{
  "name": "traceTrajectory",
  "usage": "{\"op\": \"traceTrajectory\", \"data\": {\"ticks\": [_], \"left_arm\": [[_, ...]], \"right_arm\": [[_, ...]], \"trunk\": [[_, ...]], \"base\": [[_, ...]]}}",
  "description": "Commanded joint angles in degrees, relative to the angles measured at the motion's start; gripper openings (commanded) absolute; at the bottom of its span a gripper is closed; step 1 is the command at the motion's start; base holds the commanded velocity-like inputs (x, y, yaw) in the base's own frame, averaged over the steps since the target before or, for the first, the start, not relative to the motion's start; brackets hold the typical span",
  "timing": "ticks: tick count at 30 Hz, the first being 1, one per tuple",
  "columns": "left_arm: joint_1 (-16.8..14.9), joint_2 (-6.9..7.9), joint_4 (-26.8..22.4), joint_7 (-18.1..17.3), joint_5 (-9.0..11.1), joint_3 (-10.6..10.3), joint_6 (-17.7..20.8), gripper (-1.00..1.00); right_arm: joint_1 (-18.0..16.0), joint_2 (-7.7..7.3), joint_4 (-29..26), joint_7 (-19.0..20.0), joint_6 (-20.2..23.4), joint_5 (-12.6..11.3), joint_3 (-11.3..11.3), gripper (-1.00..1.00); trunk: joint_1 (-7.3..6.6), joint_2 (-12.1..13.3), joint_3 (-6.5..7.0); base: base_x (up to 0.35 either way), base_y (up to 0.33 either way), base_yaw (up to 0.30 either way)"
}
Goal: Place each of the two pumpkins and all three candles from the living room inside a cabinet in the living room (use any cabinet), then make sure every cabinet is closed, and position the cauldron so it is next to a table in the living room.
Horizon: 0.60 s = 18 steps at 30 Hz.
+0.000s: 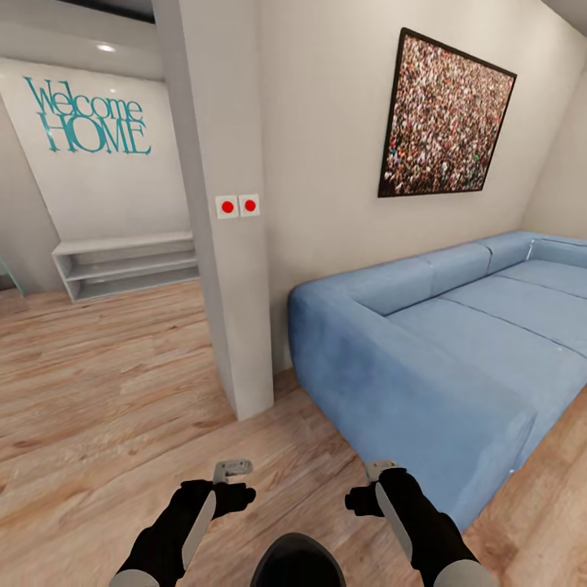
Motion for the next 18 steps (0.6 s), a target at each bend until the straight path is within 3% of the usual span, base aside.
{"op": "traceTrajectory", "data": {"ticks": [1,18], "left_arm": [[0.0,0.01,-0.9,0.1,0.6,-0.1,0.4,1.00],[0.0,-0.04,-4.0,-0.1,1.2,-0.1,1.1,1.00]], "right_arm": [[0.0,-0.02,0.0,-0.4,0.2,-0.5,0.1,1.00],[0.0,0.11,0.1,-0.4,0.1,-0.5,0.1,1.00]], "trunk": [[0.22,-0.4,-0.24],[3.95,-7.3,-3.29]], "base": [[0.000,0.000,0.000],[0.000,0.000,0.000]]}}
